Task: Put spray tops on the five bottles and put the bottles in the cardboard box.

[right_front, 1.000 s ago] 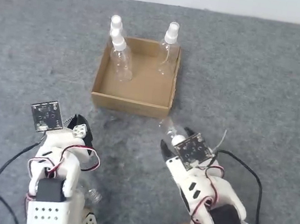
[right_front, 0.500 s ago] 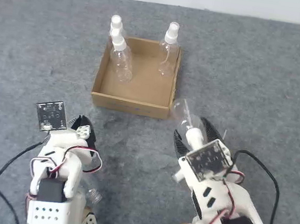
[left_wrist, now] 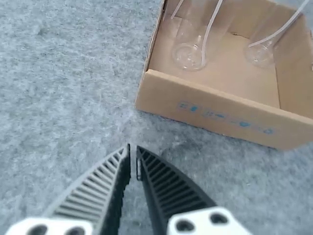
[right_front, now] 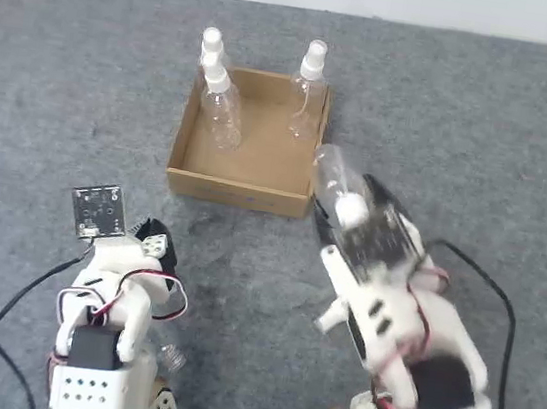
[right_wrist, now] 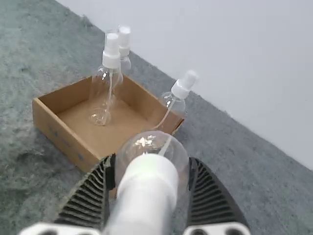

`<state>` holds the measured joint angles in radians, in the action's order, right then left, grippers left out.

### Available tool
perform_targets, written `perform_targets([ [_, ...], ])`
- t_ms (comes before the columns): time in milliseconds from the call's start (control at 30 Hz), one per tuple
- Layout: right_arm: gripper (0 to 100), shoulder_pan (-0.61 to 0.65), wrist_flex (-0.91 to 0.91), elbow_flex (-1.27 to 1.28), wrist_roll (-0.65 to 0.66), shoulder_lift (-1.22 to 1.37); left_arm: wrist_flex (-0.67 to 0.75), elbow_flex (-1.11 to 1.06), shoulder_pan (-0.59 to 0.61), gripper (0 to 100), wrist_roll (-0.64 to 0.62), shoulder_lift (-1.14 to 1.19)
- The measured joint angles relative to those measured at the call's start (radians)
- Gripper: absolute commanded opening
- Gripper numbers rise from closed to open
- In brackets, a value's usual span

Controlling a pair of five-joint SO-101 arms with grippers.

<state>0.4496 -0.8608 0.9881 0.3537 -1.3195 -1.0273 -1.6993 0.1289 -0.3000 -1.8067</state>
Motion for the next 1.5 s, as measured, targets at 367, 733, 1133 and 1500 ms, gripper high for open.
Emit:
perform_targets([
  [367,0.6,0.000,0.006,-0.350,-0.052,0.503,-0.025,0.000,0.000,1,0.006,0.000],
  [733,0.6,0.002,0.003,-0.663,-0.064,0.950,-0.028,0.000,0.000,1,0.006,0.000],
  [1133,0.6,0.055,-0.155,-1.045,-0.068,1.306,-0.028,0.000,-0.029,1,0.006,0.000],
  [1500,0.6,0.057,-0.252,-1.280,-0.068,1.576,-0.028,0.000,-0.029,1,0.006,0.000],
])
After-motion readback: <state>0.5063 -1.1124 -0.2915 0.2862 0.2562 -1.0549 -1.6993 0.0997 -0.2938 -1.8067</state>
